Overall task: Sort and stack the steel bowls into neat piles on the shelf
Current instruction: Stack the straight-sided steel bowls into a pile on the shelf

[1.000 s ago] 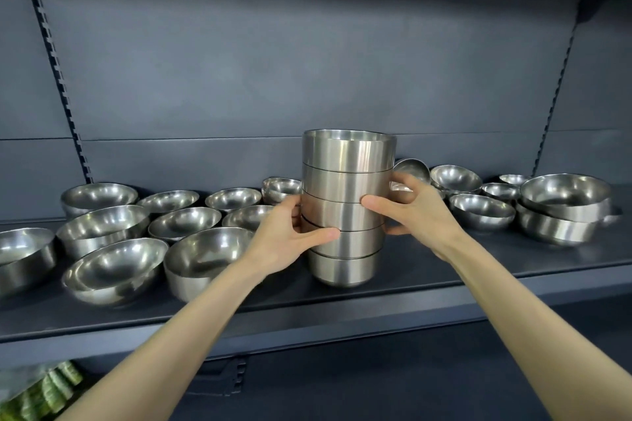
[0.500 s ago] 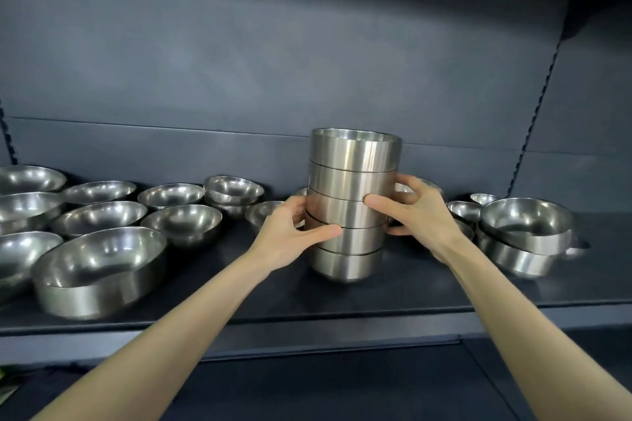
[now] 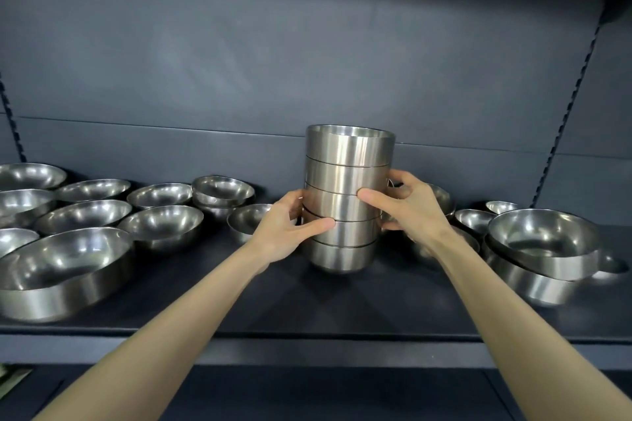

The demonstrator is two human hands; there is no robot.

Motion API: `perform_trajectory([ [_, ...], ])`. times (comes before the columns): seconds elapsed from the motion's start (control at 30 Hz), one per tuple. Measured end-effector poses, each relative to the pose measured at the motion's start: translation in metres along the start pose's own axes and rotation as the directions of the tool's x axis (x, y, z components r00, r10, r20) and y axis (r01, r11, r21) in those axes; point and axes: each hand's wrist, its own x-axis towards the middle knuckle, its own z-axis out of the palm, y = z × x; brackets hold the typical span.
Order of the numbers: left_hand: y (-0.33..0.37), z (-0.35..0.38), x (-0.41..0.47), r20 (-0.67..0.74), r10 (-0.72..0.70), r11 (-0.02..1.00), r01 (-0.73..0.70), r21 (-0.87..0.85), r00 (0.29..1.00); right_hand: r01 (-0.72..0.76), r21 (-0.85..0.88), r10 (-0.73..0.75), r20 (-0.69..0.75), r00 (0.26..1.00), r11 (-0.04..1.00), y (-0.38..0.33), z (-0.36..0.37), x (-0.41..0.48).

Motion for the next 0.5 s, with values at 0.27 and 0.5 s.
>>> perform_trajectory([
  [0.27,0.0,-0.007,0.011,0.024,-0.029,0.999,0.029,0.026,0.999,-0.019,0.013,0.02,-0.018,1.0,1.0,0.0,0.003,0.003],
  [0.5,-0.006,-0.008,0.013,0.028,-0.024,0.999,0.024,0.027,0.999,-0.023,0.011,0.023,-0.015,1.0,1.0,0.0,0.004,0.005],
])
